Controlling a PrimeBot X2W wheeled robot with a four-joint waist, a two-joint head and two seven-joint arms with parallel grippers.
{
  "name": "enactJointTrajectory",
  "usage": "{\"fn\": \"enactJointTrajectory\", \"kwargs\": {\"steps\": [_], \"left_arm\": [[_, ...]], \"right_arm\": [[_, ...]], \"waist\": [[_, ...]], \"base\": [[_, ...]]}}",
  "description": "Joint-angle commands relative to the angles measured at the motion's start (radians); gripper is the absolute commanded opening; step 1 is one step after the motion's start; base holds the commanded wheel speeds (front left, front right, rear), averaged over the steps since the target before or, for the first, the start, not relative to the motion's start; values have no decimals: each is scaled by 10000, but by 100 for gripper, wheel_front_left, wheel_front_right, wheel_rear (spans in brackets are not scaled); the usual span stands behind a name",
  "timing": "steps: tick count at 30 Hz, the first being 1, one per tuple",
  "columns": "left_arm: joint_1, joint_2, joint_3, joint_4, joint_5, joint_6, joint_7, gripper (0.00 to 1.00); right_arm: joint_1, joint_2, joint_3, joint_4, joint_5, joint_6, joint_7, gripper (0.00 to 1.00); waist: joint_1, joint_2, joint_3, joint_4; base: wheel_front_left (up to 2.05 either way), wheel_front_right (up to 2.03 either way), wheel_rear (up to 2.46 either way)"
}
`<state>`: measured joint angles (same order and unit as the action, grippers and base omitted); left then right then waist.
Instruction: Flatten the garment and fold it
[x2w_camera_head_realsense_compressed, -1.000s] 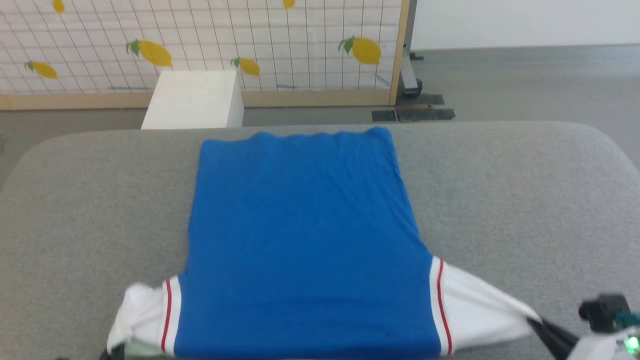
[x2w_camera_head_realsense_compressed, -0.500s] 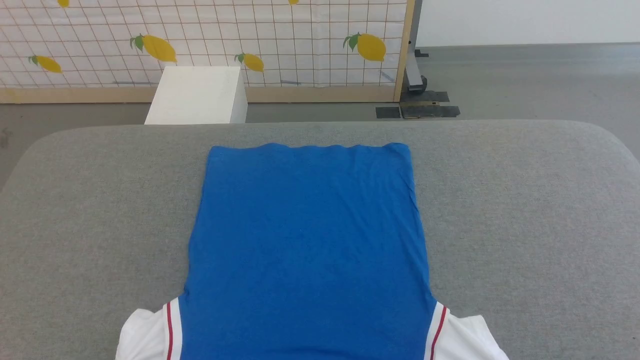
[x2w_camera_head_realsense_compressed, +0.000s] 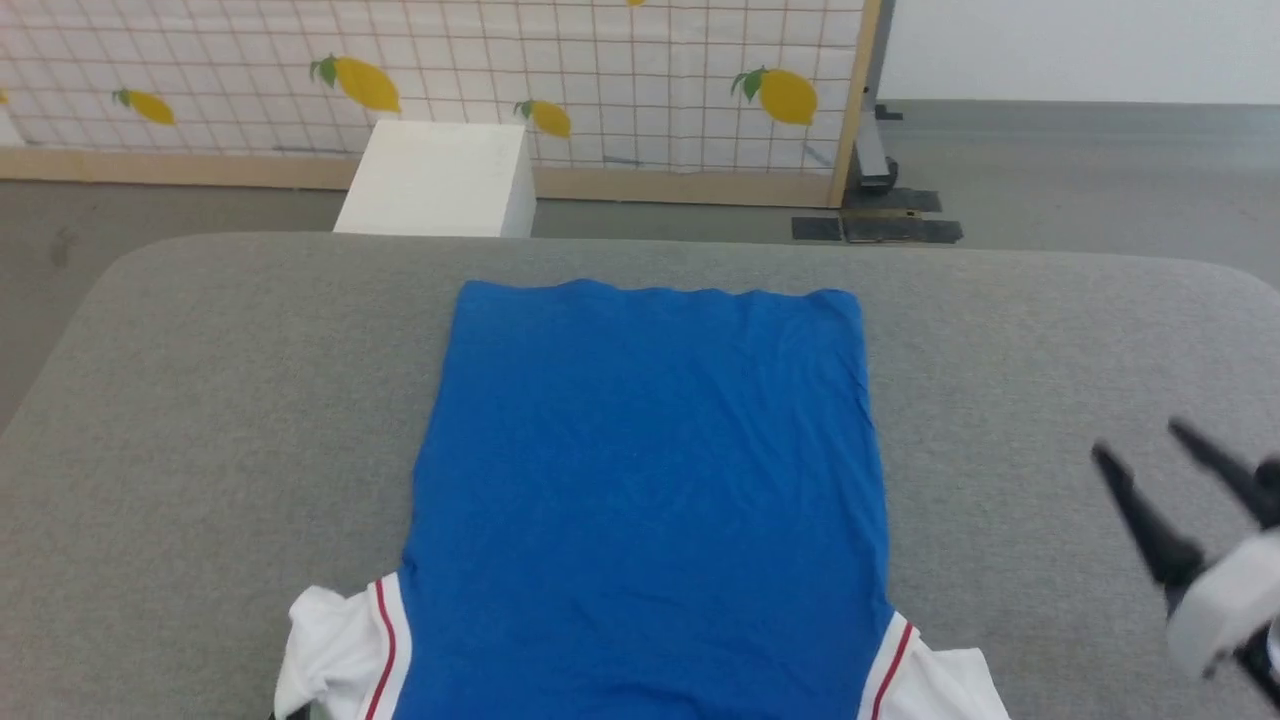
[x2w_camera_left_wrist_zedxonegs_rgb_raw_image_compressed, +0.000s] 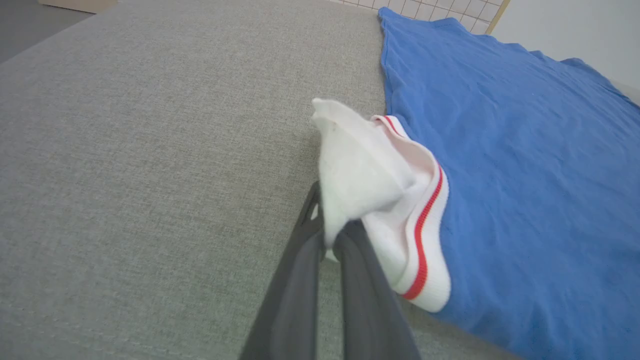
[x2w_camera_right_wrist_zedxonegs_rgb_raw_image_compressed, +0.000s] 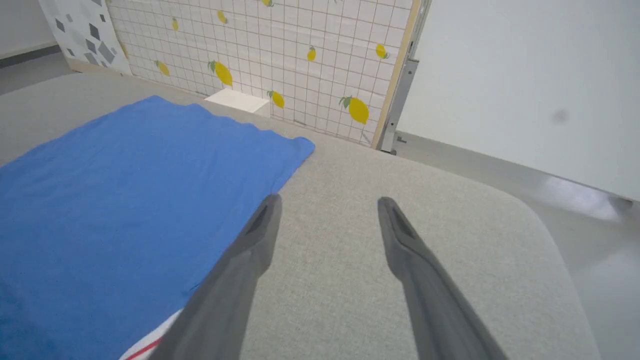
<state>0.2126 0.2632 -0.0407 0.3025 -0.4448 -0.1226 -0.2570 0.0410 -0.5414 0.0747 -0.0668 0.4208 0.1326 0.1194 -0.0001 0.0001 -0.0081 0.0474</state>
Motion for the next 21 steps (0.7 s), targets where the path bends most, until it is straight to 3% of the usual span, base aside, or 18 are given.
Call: {"fn": "enactJointTrajectory", "kwargs": {"steps": [1,7,12,17,21], "left_arm": [[-293,1,-45,-113,178,-47,-47,0],[-822,11,-473,-635,470,-67,-47,0],[-1255,-57,-778,-1072,608,-74,-47,0],[-1762,-286,-1095,-1526,795,-77,-47,0],[-2238,-525,-1382,-1834,868,-78,-47,0]], "right_arm": [[-589,-128,-63,-142,-101,-19,292,100],[-3404,-710,536,424,67,-19,2453,100],[-5797,-1150,1901,1418,397,-19,4485,100],[-8000,-1625,3456,2603,1092,-19,7191,100],[-9425,-1788,3935,3720,1471,-19,8937,100]], "waist": [[1,-1,229,289],[1,-1,967,954],[1,-1,1719,1537],[1,-1,2755,2240],[1,-1,3629,2821]], "base": [[0,0,0],[0,0,0],[0,0,0],[0,0,0],[0,0,0]]}}
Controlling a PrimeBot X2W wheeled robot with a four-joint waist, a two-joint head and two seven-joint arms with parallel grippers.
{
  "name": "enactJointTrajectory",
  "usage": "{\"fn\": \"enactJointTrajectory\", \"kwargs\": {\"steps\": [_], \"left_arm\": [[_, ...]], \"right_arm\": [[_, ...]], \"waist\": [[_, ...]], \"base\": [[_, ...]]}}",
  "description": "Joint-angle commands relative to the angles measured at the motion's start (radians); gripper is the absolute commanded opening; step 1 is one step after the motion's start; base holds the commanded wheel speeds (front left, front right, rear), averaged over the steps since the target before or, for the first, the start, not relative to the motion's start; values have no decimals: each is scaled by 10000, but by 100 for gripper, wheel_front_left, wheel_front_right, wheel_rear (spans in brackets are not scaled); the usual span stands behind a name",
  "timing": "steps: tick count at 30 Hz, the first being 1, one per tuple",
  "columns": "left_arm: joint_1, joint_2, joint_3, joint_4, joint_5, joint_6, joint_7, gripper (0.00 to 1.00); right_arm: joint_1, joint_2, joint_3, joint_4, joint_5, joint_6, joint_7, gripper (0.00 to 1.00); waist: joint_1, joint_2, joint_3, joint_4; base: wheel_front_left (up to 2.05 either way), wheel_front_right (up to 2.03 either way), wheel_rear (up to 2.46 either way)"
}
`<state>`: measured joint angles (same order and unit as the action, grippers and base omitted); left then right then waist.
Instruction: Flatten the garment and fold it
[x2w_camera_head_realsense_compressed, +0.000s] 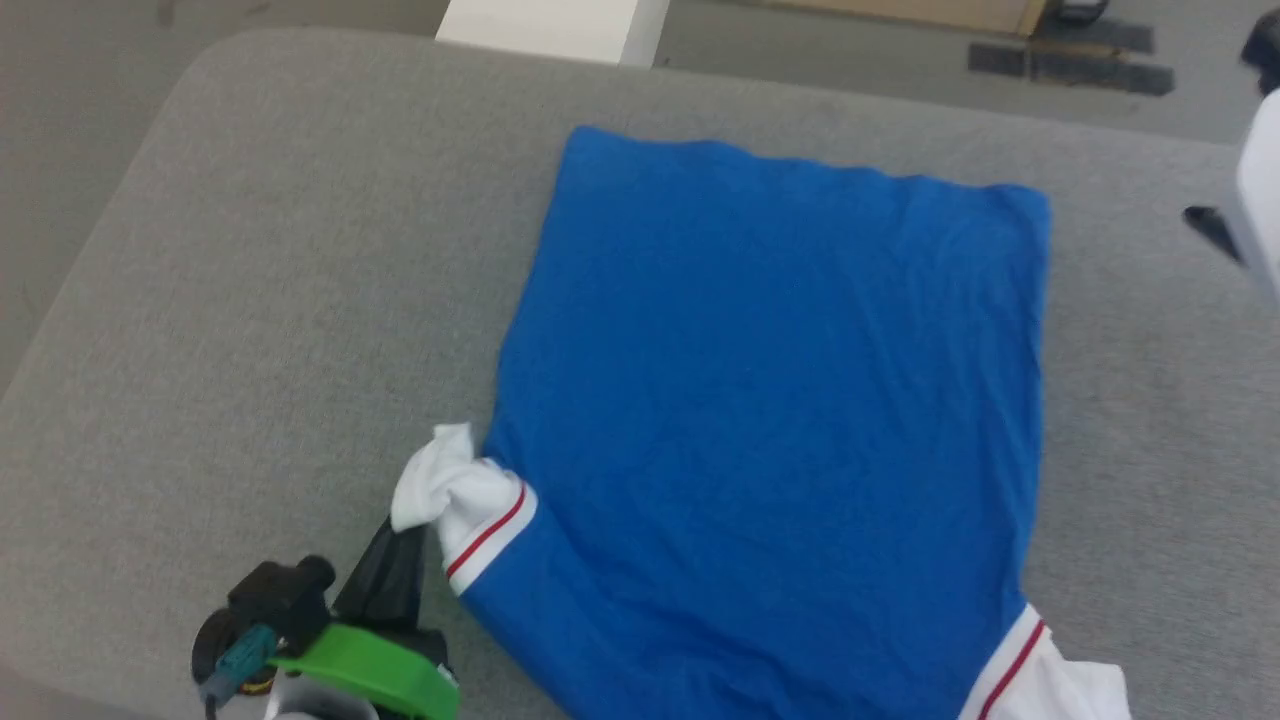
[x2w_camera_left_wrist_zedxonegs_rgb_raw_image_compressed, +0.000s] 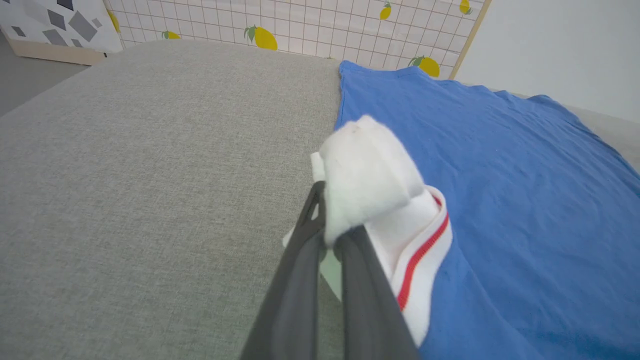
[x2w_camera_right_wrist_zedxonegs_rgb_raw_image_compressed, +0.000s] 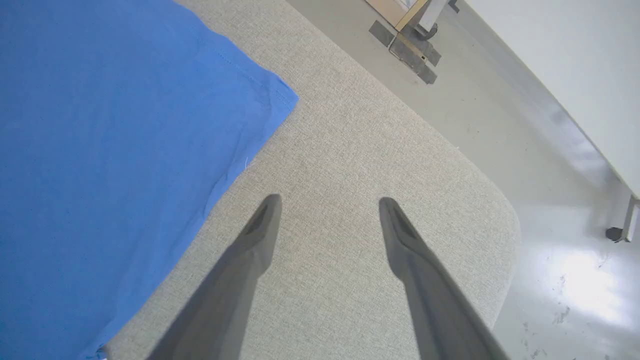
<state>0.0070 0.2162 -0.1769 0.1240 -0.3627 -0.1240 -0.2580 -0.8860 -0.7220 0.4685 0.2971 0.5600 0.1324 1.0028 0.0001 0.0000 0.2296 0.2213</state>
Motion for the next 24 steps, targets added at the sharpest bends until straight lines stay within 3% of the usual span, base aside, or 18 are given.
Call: {"fn": "enactJointTrajectory", "kwargs": {"steps": [1,6,10,21,22,23,24], "left_arm": [[-275,-108,-75,-108,64,-65,-38,0],[-745,-368,-353,-367,150,-66,-38,0],[-961,-519,-442,-522,215,-66,-38,0],[-1347,-612,-619,-437,261,-66,-38,0],[-1360,-596,-593,-418,261,-66,-38,0],[-1368,-586,-573,-404,268,-66,-38,0],[-1377,-582,-542,-392,282,-66,-38,0]], "right_arm": [[-448,86,-95,358,168,-17,375,100],[-1627,491,-674,1804,-244,-17,1108,100],[-1984,933,-1072,2543,-553,-17,1073,100],[-1305,1461,-1531,4074,-1083,-17,775,100],[-1258,1466,-1468,4097,-1094,-17,822,10],[-1244,1475,-1450,4096,-1073,-17,837,0],[-1242,1497,-1462,4105,-1024,-17,856,0]], "waist": [[-1,0,1441,1199],[-1,0,2308,1805],[-1,0,2766,2050],[-1,0,3151,2181],[-1,0,3139,2152],[-1,0,3128,2129],[-1,0,3095,2100]], "base": [[0,0,0],[0,0,0],[0,0,0],[0,0,0],[0,0,0],[0,0,0],[0,0,0]]}}
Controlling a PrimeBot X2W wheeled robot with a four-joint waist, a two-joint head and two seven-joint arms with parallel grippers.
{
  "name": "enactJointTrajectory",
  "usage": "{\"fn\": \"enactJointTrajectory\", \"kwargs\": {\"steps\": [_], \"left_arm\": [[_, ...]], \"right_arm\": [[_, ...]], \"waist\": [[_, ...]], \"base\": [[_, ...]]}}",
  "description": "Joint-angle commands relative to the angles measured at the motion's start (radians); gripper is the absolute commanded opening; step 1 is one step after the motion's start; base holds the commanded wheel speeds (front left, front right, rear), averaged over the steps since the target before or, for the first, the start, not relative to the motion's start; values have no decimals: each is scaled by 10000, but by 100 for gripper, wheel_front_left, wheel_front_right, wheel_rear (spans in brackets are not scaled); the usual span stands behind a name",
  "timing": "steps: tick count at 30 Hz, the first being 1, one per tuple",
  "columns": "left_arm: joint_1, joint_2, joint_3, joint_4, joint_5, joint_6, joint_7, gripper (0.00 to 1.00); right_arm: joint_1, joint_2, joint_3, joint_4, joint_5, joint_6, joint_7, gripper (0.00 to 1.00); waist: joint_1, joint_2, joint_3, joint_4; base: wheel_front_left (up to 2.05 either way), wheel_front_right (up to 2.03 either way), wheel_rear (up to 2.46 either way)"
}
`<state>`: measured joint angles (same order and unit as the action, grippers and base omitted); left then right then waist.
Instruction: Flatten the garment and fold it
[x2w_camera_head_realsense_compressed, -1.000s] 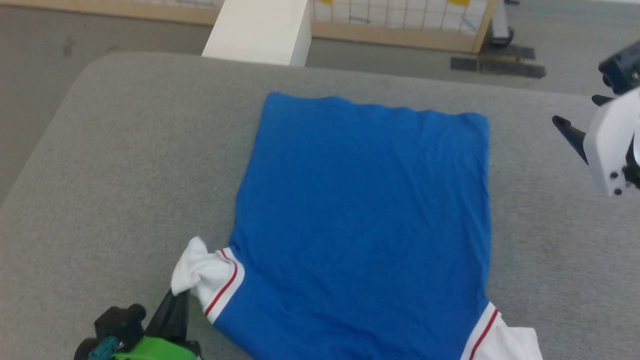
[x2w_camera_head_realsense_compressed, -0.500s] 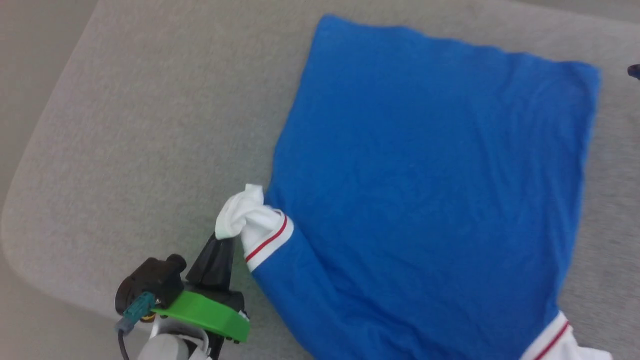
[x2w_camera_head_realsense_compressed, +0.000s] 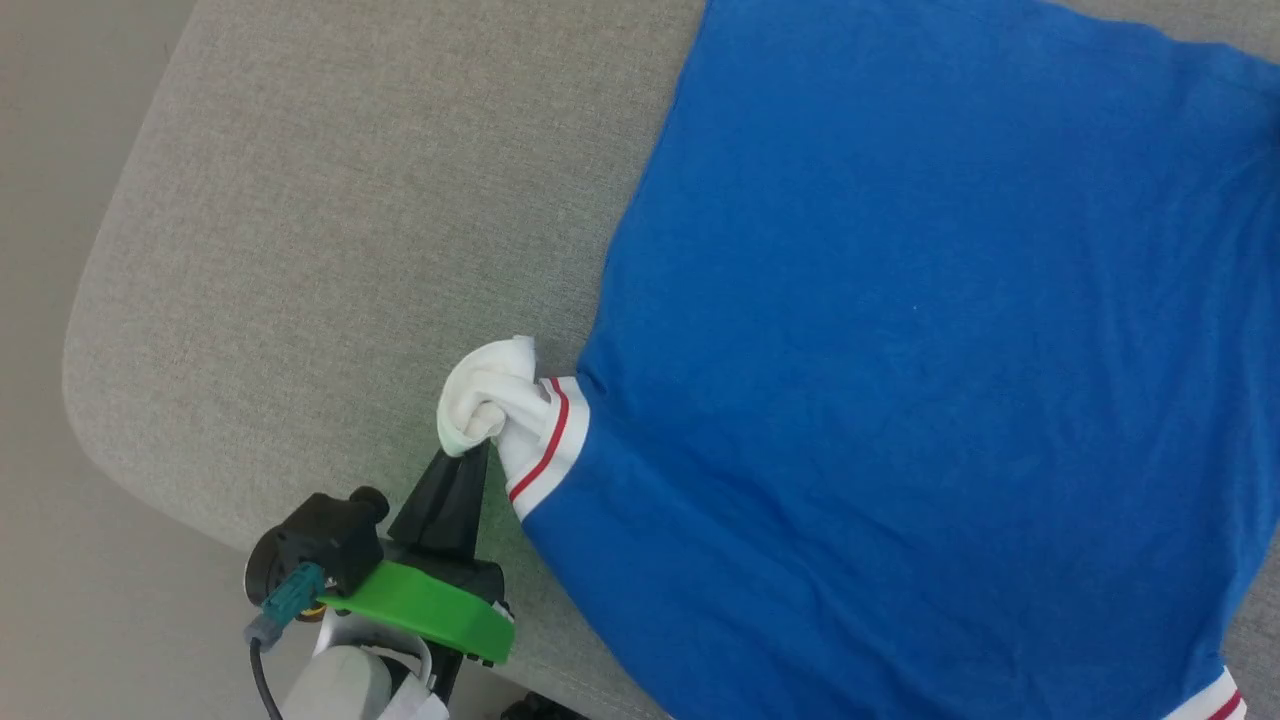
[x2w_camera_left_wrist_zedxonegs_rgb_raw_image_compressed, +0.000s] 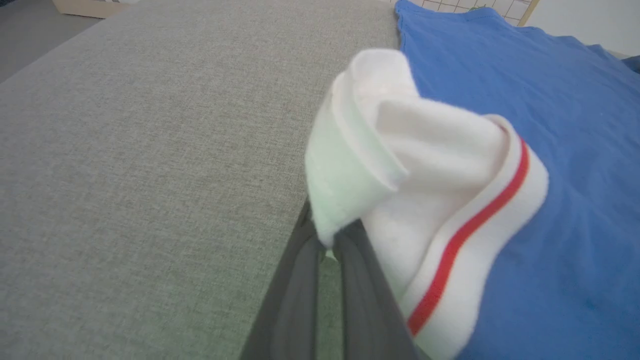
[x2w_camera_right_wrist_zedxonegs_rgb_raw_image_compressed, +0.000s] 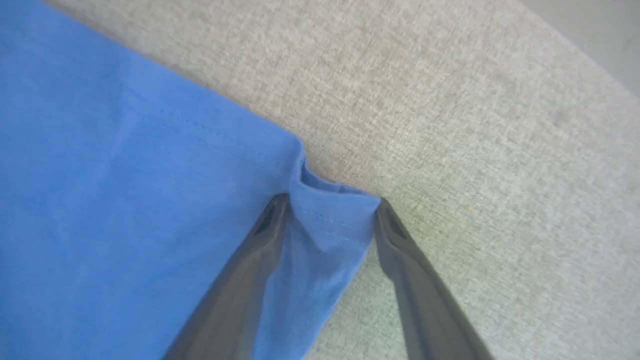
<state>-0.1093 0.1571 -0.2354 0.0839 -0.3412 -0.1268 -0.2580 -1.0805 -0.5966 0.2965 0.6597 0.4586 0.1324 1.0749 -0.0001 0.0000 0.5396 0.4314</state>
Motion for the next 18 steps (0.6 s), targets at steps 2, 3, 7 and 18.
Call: {"fn": "enactJointTrajectory", "kwargs": {"steps": [2,3,7,18], "left_arm": [[-182,29,53,35,89,-38,-38,0],[-161,32,63,37,92,-38,-38,0],[10,87,218,101,154,-38,-38,0],[1172,321,1088,95,443,-38,-38,0]], "right_arm": [[642,265,280,460,-27,-17,114,0],[598,294,279,453,-24,-17,97,0],[477,384,378,440,-7,-17,-81,0],[881,-368,2123,-1180,1772,-17,-1160,0]], "waist": [[1,0,-86,-81],[1,0,-139,-121],[1,0,-532,-347],[1,0,-2391,-1615]], "base": [[0,0,0],[0,0,0],[0,0,0],[0,0,0]]}}
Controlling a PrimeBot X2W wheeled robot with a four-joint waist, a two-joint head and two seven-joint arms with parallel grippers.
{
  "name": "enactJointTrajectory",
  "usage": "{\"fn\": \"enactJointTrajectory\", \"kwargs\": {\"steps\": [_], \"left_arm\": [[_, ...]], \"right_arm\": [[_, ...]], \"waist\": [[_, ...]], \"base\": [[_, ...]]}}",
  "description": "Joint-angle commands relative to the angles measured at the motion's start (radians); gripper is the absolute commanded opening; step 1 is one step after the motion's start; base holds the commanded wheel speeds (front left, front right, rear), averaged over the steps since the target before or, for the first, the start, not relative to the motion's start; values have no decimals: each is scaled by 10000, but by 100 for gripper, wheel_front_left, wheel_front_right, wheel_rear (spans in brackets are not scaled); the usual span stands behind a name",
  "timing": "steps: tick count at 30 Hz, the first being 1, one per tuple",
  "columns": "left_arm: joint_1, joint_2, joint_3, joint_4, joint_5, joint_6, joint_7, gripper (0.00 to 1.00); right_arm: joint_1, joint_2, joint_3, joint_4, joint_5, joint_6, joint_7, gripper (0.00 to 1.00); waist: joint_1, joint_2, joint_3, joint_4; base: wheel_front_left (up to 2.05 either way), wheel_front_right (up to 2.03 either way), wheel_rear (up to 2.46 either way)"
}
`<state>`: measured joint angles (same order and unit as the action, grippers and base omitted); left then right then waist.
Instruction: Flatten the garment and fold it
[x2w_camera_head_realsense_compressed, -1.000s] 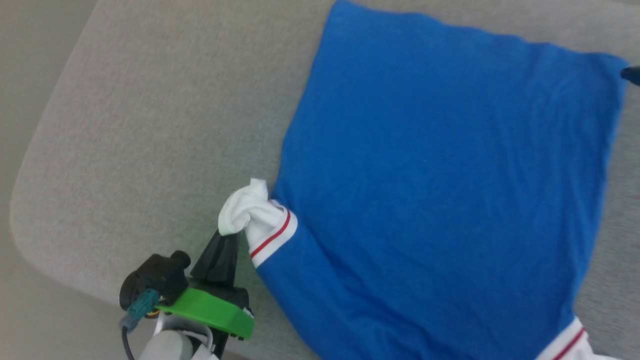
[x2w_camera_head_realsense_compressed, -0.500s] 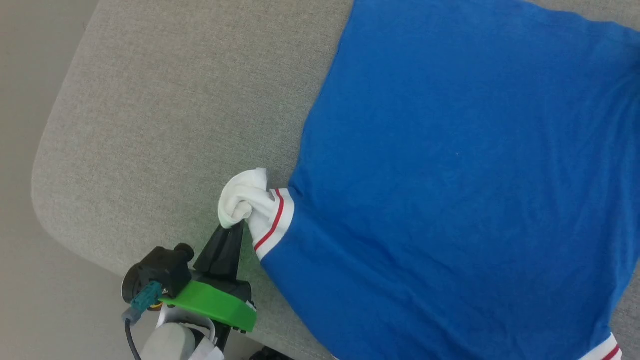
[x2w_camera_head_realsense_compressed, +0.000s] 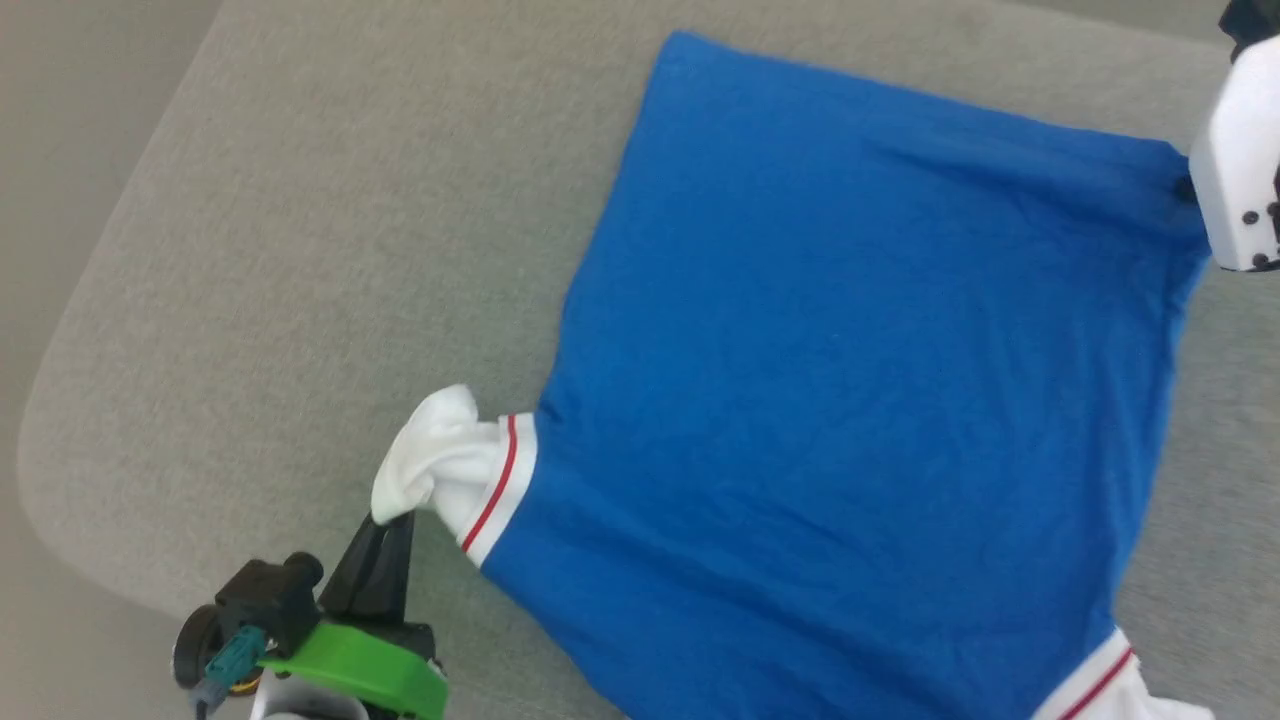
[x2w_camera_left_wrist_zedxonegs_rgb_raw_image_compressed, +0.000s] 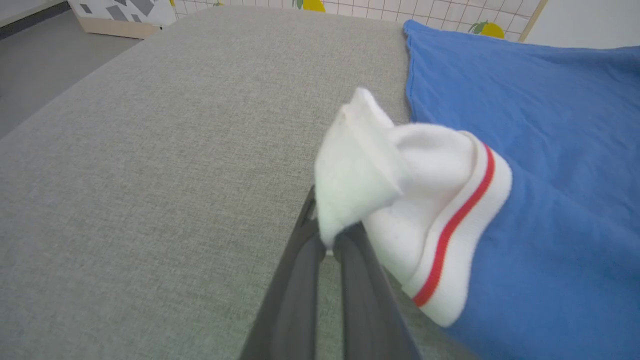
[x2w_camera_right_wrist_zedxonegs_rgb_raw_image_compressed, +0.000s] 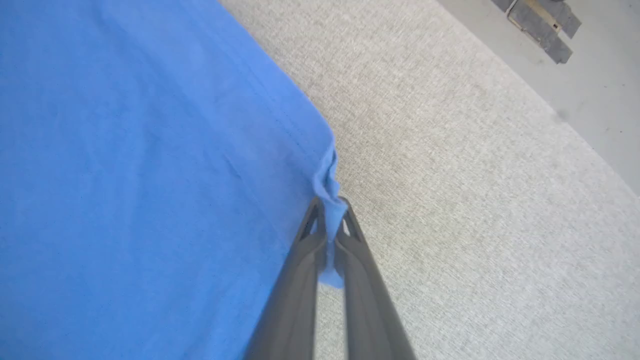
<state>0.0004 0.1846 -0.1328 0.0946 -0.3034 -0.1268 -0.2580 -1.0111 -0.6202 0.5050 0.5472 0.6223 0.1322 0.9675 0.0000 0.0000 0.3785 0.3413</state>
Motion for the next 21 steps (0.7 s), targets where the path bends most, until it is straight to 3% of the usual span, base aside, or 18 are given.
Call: {"fn": "enactJointTrajectory", "kwargs": {"steps": [1,5,10,16,21], "left_arm": [[168,62,118,-16,86,-38,-38,0],[602,175,331,25,144,-38,-38,0],[1161,247,642,43,176,-27,-38,0],[1785,302,964,-90,181,12,-38,0],[1955,354,1079,-161,196,20,-38,0]], "right_arm": [[260,-281,137,-236,366,-15,-178,0],[888,-1267,928,-1453,1193,-15,-582,0],[2447,-2996,1719,-3500,2197,-15,-1300,0],[5128,-4731,1545,-4994,3261,-15,-2012,0],[7651,-5402,1298,-5361,3847,-15,-2528,0]], "waist": [[0,0,-906,-804],[0,0,-1505,-1184],[0,0,-2207,-1637],[0,0,-2667,-2185],[0,0,-2717,-2499]], "base": [[0,0,0],[0,0,0],[0,0,0],[0,0,0],[0,0,0]]}}
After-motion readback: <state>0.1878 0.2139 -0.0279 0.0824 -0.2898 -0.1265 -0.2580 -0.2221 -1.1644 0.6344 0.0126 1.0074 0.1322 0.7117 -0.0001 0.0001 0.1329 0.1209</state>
